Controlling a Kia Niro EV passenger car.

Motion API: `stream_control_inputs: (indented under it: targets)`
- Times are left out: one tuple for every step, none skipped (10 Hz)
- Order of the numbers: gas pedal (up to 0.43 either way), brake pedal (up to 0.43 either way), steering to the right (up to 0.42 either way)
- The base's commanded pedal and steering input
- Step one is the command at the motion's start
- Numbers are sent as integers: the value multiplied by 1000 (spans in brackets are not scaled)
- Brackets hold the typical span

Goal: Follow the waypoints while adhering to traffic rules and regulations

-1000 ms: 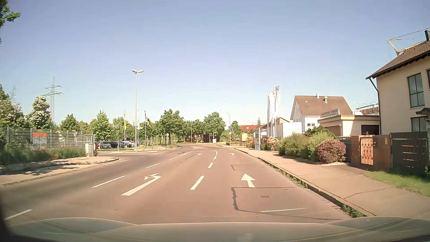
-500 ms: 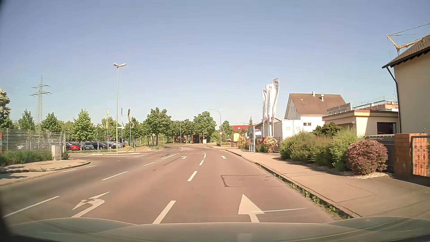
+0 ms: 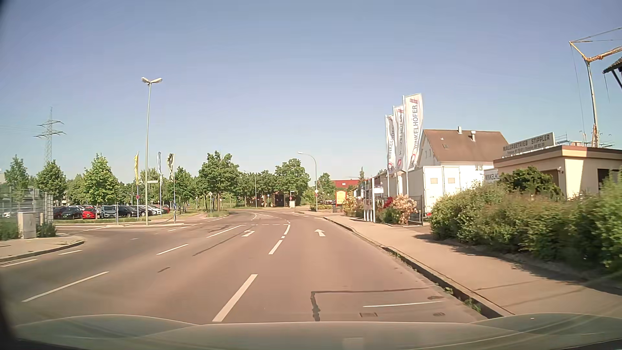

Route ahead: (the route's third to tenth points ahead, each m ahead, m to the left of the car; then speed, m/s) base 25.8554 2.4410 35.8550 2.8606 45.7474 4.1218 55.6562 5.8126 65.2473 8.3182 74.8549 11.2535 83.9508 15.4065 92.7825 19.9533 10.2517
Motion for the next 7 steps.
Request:
stream_control_inputs:
  targets:
    - [260, 0, -3]
    - [260, 0, -7]
    - [260, 0, -13]
    - [260, 0, -17]
    - [260, 0, -20]
    - [260, 0, -23]
    - [248, 0, -24]
